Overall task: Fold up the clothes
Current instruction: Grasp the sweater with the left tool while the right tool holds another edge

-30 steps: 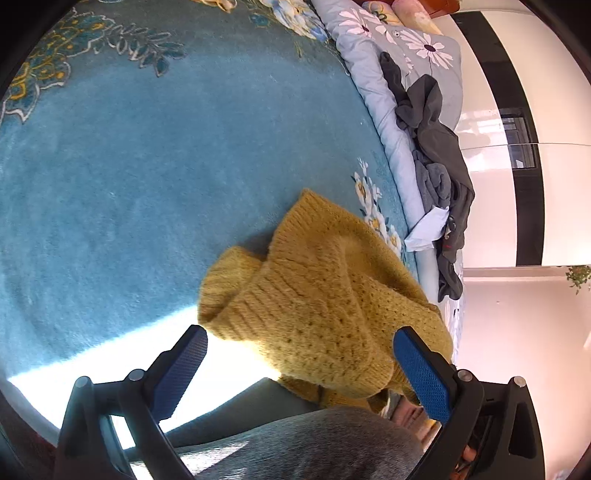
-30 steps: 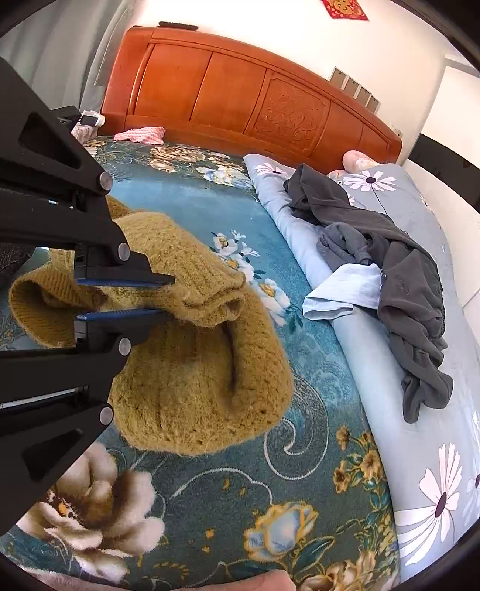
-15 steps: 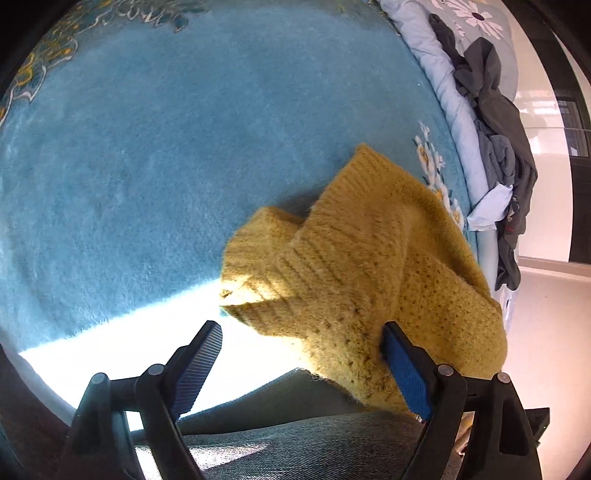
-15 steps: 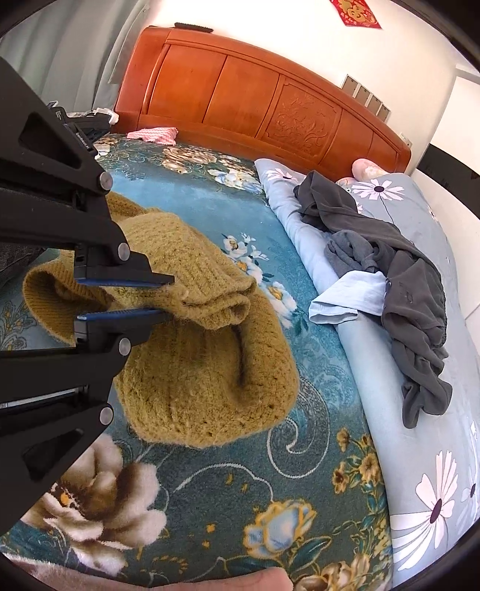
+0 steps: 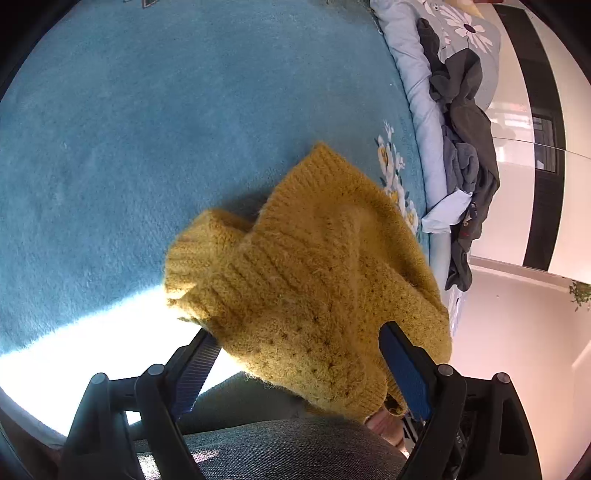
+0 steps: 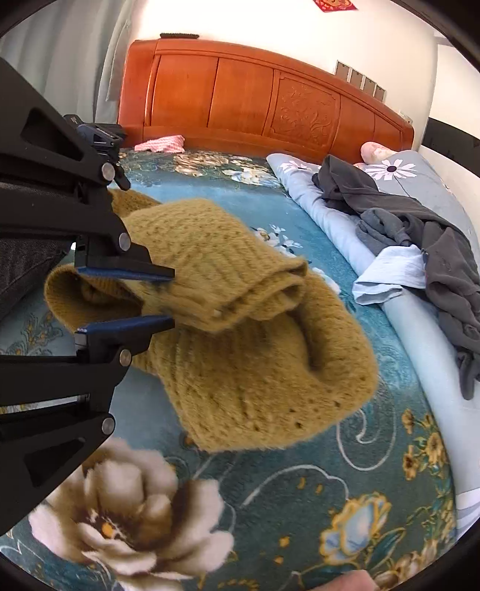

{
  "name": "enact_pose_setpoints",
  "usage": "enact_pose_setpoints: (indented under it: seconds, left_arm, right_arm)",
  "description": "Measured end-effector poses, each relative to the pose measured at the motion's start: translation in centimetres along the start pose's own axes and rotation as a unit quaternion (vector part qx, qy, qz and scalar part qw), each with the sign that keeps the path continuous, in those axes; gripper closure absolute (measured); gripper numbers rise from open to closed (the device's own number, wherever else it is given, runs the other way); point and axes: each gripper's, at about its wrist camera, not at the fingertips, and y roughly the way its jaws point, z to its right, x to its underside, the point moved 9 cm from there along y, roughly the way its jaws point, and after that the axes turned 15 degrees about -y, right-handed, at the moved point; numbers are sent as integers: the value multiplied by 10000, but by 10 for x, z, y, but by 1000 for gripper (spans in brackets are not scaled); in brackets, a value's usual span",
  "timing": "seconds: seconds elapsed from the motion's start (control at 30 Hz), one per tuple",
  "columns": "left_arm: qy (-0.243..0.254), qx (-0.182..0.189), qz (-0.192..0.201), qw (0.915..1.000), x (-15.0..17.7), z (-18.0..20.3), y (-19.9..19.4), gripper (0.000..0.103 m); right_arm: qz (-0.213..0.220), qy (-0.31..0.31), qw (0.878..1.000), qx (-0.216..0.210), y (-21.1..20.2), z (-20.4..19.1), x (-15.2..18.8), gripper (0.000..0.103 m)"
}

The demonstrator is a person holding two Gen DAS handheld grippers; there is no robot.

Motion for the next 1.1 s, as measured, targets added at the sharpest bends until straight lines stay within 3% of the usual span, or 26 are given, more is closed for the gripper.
enact_pose_setpoints:
  seconds: [0.17, 0.33, 0.47, 0.57, 0.63, 0.7, 0.8, 0.87, 1.1]
  left_arm:
    - [-18, 123, -190, 9997, 2, -3, -9, 15]
    - [-218, 415, -365, 9982, 0, 5, -15, 15]
    - [-36, -110, -442, 9990, 1, 12, -5, 15]
    - [-33, -240, -390, 9989, 0, 16, 2, 16]
    - [-45, -302, -253, 9992, -3, 17, 2, 28]
    - [-86, -293, -201, 9993, -3, 18, 1, 53]
    - [-78, -277, -167, 9994, -3, 18, -1, 80]
    - [-17, -133, -65, 9999, -4, 22, -8, 89]
    - [641, 731, 497, 9940, -7, 89, -72, 92]
  right_arm:
    - [-39, 228, 9994, -262, 14, -5, 12, 72]
    - [152, 290, 9983, -487, 21, -18, -4, 68]
    - [98, 119, 9990, -424, 31, -31, -16, 65]
    - [18, 112, 9994, -340, 39, -34, -17, 65]
    - [39, 145, 9994, -311, 40, -33, -16, 75]
    - [94, 154, 9993, -334, 37, -33, -17, 90]
    - [212, 77, 9985, -489, 29, -45, -25, 92]
    - [317, -30, 9973, -664, 20, -58, -34, 92]
    - [826, -677, 9878, -1134, -25, -130, -81, 93]
